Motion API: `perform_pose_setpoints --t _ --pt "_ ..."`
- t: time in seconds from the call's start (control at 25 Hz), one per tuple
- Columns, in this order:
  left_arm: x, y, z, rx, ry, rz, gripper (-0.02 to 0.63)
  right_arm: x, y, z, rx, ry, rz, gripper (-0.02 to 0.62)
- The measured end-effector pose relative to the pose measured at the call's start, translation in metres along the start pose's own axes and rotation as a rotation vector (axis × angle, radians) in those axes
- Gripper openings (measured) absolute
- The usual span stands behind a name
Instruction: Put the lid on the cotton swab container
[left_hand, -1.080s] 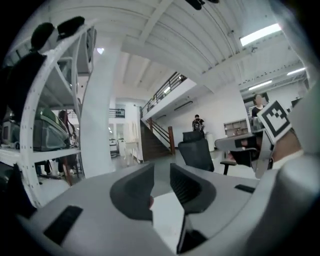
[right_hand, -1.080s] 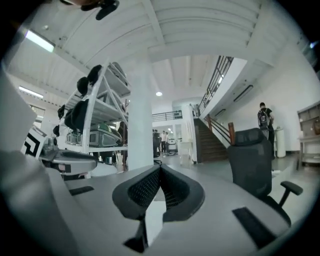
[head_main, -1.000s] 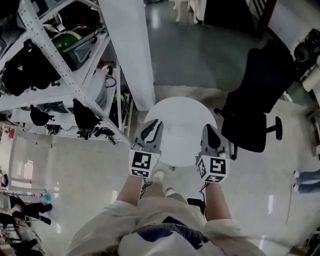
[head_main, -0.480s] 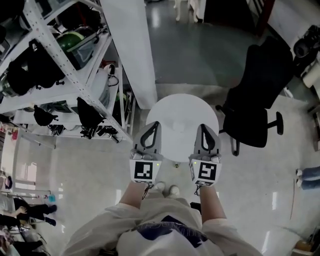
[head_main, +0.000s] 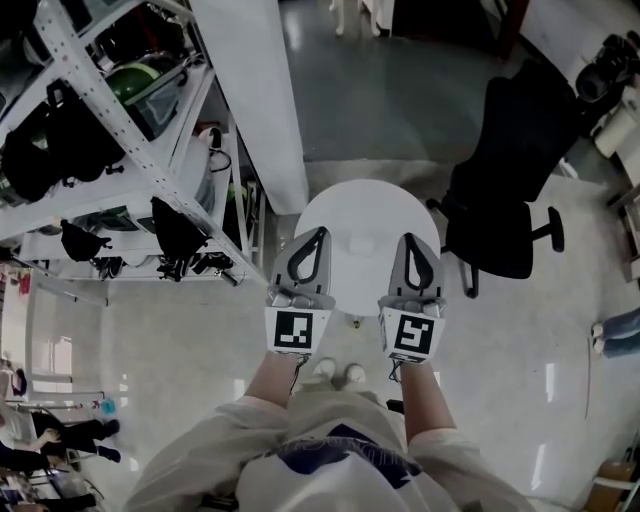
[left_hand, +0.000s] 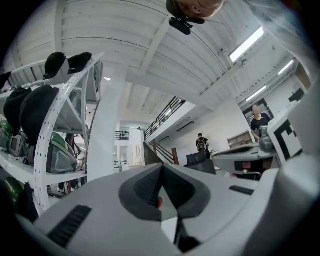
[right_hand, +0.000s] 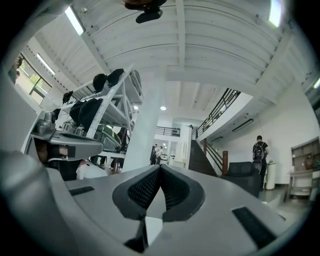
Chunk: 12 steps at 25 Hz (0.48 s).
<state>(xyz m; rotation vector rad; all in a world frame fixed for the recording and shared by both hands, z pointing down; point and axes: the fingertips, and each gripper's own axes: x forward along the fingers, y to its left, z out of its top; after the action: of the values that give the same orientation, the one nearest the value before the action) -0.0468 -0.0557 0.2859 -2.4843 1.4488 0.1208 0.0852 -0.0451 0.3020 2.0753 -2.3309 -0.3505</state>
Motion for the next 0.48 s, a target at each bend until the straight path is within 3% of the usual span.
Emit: perform_pose_setpoints --t 0.48 --pt "-0.0004 -0.0006 0.0021 0.011 -0.012 -0.015 -0.003 0.0002 0.0004 0.0036 -0.035 0.015 -0.02 0.009"
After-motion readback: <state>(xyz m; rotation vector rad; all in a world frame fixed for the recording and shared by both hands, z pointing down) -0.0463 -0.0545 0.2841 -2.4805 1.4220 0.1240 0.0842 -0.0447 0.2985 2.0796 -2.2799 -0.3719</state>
